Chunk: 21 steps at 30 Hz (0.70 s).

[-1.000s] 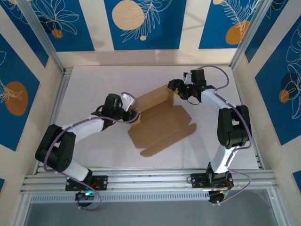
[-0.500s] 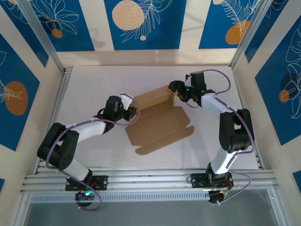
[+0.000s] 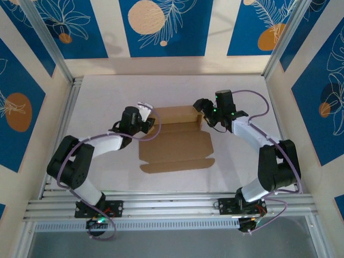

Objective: Fold the paper box

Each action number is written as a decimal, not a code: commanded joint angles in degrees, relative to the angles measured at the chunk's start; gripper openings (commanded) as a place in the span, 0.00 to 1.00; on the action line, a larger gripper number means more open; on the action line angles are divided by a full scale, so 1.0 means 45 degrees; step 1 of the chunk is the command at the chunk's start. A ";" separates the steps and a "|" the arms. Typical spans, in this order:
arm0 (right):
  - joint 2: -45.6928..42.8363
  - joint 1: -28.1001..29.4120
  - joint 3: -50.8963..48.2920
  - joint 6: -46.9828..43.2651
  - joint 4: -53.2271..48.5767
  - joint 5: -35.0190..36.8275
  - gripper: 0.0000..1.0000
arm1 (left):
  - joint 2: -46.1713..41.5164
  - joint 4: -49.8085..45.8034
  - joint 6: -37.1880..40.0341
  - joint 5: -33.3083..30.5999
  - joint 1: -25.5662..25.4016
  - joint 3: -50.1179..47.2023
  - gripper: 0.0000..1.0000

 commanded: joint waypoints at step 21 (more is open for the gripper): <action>0.0009 0.1639 0.3887 -0.4708 -0.3138 -0.3652 0.36 | 0.1629 0.0721 0.1118 0.2670 -0.0283 0.1366 0.43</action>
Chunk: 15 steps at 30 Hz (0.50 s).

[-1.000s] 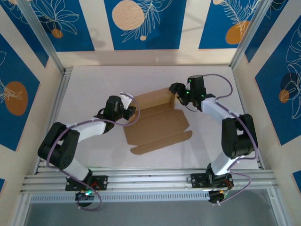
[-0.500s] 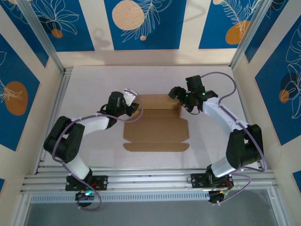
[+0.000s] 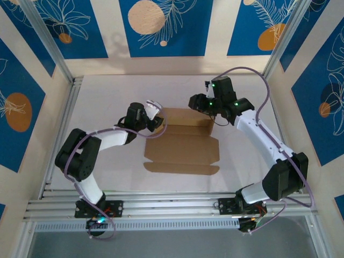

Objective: Fold the paper box

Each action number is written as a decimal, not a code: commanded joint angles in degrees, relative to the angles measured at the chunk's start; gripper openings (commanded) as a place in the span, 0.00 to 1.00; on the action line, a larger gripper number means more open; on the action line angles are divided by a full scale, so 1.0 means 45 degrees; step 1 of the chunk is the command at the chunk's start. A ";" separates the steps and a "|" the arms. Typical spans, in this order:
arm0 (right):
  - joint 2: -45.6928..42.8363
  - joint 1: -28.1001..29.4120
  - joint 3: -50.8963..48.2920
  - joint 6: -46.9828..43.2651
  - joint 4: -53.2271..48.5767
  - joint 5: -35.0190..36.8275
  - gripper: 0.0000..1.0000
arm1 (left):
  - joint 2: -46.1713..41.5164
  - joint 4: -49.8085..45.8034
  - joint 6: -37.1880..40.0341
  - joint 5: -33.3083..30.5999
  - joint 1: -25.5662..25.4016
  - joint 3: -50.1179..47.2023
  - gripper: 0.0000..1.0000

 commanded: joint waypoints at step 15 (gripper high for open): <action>0.3249 0.0511 -0.0115 0.1222 0.1750 -0.3091 0.27 | 0.0081 0.1262 -0.0313 0.0131 -0.0126 -0.0584 0.55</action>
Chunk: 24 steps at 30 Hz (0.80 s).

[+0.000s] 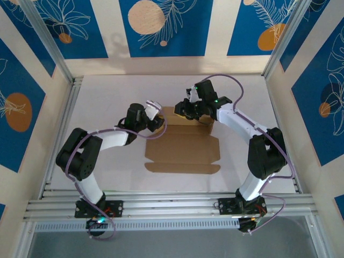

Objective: Fold the paper box

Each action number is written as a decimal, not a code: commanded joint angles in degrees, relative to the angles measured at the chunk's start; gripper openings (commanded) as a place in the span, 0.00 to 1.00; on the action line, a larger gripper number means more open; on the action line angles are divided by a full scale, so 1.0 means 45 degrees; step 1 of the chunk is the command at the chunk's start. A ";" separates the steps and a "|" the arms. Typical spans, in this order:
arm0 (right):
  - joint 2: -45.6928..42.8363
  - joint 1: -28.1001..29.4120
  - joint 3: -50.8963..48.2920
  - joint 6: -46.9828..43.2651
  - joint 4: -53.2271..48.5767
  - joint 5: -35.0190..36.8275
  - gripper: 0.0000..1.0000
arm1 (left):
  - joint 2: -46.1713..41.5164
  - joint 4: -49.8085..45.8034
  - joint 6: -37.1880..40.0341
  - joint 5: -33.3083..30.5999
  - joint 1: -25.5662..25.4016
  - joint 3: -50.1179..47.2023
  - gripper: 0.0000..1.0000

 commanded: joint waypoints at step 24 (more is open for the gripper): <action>-0.0147 0.0018 -0.0626 0.0451 0.0421 -0.0576 0.28 | -0.0563 0.1316 -0.1071 -0.0493 -0.0049 -0.1411 0.50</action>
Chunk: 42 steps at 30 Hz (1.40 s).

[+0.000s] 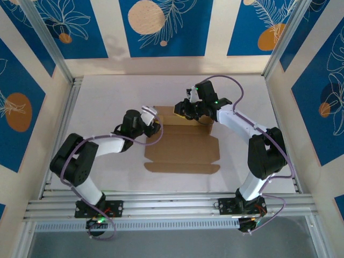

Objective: Fold the paper box

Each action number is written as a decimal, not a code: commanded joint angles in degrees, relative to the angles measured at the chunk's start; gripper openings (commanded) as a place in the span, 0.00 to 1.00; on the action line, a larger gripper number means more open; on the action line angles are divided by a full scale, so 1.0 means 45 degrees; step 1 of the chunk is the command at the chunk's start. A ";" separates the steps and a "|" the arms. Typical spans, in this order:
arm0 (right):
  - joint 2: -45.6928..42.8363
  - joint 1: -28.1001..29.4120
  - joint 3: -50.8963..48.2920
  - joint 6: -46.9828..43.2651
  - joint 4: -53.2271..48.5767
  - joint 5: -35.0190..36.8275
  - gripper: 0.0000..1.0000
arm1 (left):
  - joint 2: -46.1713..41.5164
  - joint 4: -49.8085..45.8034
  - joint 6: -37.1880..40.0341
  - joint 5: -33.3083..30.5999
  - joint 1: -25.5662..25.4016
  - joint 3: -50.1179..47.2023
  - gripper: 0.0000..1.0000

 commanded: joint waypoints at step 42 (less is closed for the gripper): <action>0.4717 -0.2905 0.5811 -0.2849 -0.3994 -0.2712 0.23 | 0.0358 0.0200 0.0630 0.0253 0.0179 0.0800 0.18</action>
